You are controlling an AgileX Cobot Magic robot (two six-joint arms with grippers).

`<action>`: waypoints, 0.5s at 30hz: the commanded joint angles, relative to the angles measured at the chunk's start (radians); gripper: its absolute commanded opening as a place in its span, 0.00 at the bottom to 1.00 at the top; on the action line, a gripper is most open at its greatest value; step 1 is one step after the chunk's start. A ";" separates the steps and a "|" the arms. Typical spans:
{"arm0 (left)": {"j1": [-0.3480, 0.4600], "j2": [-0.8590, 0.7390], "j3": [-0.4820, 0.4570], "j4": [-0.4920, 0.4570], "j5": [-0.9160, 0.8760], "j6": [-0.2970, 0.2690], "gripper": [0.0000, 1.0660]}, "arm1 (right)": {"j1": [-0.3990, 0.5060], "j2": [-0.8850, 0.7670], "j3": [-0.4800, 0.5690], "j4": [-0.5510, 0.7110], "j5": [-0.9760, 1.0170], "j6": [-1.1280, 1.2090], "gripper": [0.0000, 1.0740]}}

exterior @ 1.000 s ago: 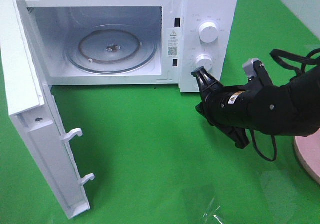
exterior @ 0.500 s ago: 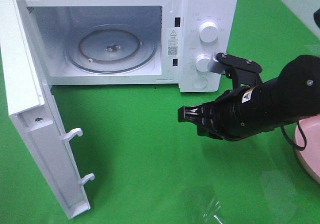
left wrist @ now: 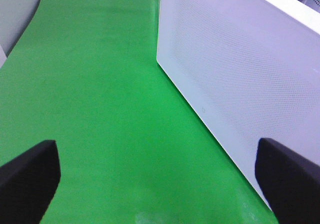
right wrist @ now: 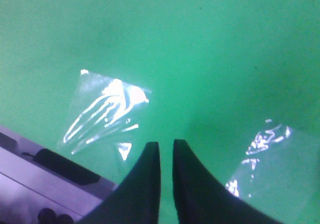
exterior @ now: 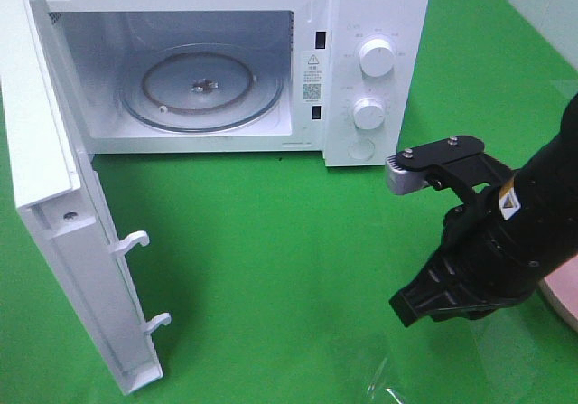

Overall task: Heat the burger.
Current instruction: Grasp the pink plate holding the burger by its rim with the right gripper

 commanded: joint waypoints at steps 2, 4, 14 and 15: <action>-0.004 -0.020 0.004 -0.004 -0.009 0.002 0.92 | 0.002 -0.089 -0.001 -0.062 0.100 0.028 0.12; -0.004 -0.020 0.004 -0.004 -0.009 0.002 0.92 | 0.001 -0.127 -0.001 -0.088 0.111 0.049 0.15; -0.004 -0.020 0.004 -0.004 -0.009 0.002 0.92 | -0.002 -0.282 -0.001 -0.253 0.133 0.075 0.83; -0.004 -0.020 0.004 -0.004 -0.009 0.002 0.92 | -0.002 -0.282 -0.001 -0.257 0.137 0.075 0.88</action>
